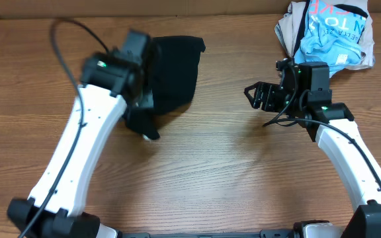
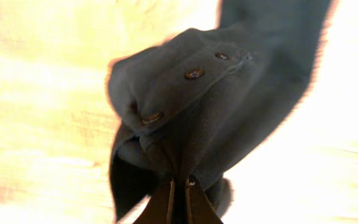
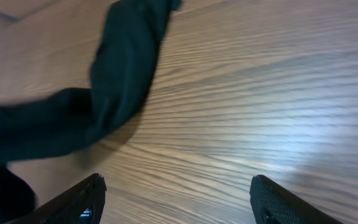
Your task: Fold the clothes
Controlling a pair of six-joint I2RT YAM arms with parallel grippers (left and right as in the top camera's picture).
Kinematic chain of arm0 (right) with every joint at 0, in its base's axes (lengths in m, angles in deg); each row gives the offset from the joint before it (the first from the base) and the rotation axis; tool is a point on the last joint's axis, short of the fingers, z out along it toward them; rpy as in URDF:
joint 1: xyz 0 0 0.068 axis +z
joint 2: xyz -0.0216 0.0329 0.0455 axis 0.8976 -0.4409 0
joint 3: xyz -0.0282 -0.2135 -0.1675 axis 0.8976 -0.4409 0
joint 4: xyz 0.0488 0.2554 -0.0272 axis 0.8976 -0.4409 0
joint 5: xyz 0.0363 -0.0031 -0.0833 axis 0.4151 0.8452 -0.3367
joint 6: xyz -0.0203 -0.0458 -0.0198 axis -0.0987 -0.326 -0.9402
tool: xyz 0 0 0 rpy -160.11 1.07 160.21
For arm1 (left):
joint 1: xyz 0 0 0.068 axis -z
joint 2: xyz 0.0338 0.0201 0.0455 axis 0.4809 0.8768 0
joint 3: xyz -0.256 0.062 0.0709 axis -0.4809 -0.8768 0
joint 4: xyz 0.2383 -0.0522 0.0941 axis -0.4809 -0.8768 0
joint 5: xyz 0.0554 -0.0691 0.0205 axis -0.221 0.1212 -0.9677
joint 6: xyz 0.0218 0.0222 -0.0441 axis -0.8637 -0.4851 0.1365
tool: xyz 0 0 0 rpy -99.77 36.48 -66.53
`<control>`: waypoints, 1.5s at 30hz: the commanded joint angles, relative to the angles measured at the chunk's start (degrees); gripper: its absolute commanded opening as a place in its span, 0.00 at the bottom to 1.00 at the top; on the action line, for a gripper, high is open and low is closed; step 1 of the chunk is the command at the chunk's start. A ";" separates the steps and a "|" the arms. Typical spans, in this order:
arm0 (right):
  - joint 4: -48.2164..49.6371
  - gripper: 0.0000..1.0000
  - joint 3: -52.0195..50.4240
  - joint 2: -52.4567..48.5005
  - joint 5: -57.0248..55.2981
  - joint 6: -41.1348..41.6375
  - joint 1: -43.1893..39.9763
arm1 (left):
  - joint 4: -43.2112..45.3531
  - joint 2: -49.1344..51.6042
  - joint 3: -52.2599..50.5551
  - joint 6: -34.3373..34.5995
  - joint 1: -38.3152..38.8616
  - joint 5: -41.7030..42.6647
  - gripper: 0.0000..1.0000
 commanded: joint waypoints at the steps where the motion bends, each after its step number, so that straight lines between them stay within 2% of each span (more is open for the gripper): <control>1: 1.55 0.77 1.79 0.09 4.85 0.42 1.92 | -2.82 -0.90 12.15 -4.96 -0.15 3.08 0.04; 8: 5.31 0.77 1.79 0.02 5.55 1.60 7.17 | -3.48 -0.90 31.41 -6.34 -0.15 5.53 0.04; 14: 7.02 0.78 1.79 -0.17 3.15 1.62 12.68 | 1.07 -0.90 39.74 -7.13 -0.15 6.43 0.04; 24: 3.89 0.78 1.77 -1.90 1.66 0.92 16.76 | 12.92 -0.90 40.70 -8.39 -0.15 9.42 0.04; 33: -1.97 0.79 1.77 -1.90 2.10 -3.63 17.88 | 18.69 -0.90 40.70 -8.37 -0.15 10.91 0.04; 35: -2.03 0.81 1.73 -1.90 2.08 -3.63 19.21 | 19.74 -0.94 40.74 -8.35 -0.15 11.26 0.04; 45: 9.94 0.86 1.73 -3.52 -7.19 -1.33 28.70 | 24.02 -1.16 41.62 -8.20 -0.15 15.39 0.04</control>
